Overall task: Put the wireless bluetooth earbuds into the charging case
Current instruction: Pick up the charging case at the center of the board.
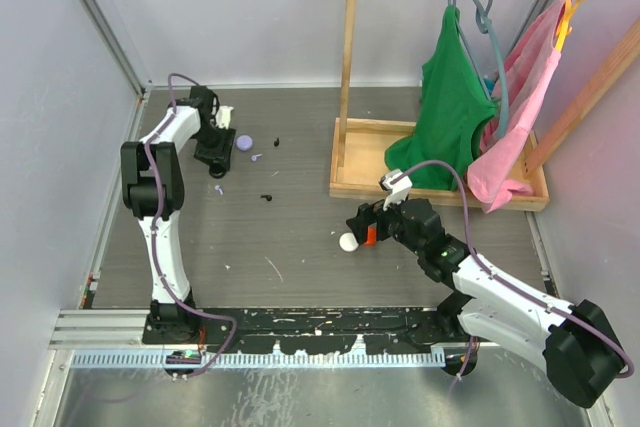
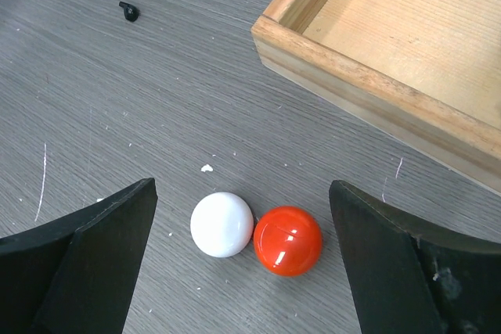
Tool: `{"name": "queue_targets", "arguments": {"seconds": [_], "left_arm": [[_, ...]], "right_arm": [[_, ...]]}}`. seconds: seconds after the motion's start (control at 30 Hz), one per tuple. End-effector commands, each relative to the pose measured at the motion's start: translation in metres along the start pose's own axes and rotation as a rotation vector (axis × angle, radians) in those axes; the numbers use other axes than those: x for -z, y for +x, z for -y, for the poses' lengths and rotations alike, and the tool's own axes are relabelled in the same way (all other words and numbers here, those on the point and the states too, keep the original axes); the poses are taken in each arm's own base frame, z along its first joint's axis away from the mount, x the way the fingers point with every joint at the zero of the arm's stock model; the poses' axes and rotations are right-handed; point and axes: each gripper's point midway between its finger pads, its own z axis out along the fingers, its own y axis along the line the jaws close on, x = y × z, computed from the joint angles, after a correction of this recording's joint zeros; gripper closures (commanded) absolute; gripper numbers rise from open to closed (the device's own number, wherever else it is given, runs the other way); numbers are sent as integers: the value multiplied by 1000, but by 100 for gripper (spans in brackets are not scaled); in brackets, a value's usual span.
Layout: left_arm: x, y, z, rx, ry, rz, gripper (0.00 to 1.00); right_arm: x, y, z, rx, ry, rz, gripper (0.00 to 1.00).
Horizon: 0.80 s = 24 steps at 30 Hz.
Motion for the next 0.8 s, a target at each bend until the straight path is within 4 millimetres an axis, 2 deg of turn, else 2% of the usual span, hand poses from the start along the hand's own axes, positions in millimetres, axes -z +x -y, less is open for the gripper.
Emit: {"name": "queue_targets", "arguments": {"seconds": [0.0,0.33,0.63,0.77], "left_arm": [[9,12,1,67,-11,-28,53],[37,7,15,310,-9,81,58],[76,-1,44,538,106,277,58],[90,3,67,604,202,339,58]], "right_arm": [[0,-22,-6,6,-20,68,3],[2,-28,-16,4,-72,92,4],[1,-36,-33,-5,-163,124,4],[-4,-40,-41,-15,-204,142,4]]}}
